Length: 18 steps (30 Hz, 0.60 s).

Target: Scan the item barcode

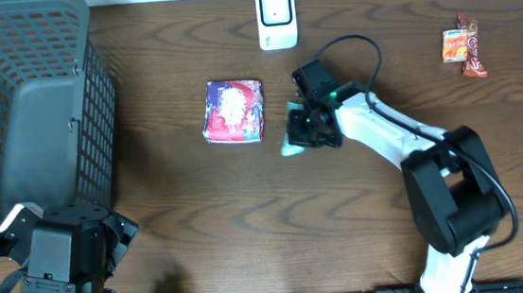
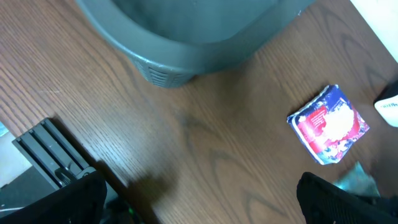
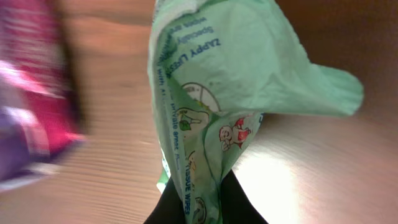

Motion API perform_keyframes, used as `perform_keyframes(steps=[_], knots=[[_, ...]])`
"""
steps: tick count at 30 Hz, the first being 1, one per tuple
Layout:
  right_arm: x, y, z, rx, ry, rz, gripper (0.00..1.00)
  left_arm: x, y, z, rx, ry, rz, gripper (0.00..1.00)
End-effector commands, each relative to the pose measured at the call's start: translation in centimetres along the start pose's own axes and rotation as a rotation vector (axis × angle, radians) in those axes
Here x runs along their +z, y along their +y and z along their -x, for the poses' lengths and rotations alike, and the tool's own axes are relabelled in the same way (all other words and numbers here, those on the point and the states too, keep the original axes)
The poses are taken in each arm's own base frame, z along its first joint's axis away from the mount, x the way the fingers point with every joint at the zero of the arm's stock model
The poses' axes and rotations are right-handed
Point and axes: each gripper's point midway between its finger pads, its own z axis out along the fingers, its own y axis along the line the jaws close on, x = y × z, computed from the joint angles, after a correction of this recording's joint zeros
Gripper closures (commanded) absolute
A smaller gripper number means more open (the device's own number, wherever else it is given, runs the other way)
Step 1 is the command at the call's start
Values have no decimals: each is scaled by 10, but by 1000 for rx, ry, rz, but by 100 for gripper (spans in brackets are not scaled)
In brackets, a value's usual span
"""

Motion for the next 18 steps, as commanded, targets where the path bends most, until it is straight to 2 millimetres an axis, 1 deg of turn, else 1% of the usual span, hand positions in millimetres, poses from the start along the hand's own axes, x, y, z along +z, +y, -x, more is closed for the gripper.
perform_keyframes(steps=[1,4,7,10,11,14,18], knots=[[-50,-43,29,-4,-206,-266,99,0,2,2,-16,-11,10,2],[-74,-72,29,6,-267,-442,99,0,2,2,-16,-11,10,2],[-83,-101,20,2,-253,-610,99,0,2,2,-16,-11,10,2],[-92,-128,9,63,-252,-771,99,0,2,2,-16,-10,9,2],[-94,-134,5,87,-251,-808,99,0,2,2,-16,-11,10,2],[-96,-146,-6,154,-238,-869,99,0,2,2,-16,-10,9,2],[-91,-147,-8,148,-223,-882,99,0,2,2,-16,-11,10,2]])
